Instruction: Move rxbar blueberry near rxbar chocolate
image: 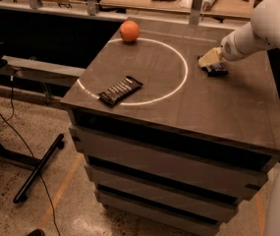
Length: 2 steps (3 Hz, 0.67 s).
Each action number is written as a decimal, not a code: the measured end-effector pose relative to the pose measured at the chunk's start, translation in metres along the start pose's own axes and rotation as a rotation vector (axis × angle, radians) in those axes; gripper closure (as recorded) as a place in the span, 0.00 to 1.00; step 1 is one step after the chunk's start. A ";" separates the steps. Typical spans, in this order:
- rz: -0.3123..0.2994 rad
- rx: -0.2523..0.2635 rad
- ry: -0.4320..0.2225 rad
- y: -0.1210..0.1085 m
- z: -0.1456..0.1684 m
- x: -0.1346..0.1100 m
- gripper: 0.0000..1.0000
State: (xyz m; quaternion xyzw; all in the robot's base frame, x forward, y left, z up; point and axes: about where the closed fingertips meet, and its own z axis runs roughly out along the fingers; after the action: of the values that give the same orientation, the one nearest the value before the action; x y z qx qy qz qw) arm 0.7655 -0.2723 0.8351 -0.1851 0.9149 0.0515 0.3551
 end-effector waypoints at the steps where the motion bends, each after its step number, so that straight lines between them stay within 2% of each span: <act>1: -0.013 -0.043 -0.033 0.003 -0.012 -0.002 0.86; 2: -0.080 -0.103 -0.119 0.017 -0.039 -0.020 1.00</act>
Offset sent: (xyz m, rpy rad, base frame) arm -0.0242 0.0149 0.0654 0.0880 -0.1476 0.1867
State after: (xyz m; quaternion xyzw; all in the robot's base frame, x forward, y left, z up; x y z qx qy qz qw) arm 0.7483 -0.2588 0.8765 -0.2362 0.8801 0.0951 0.4008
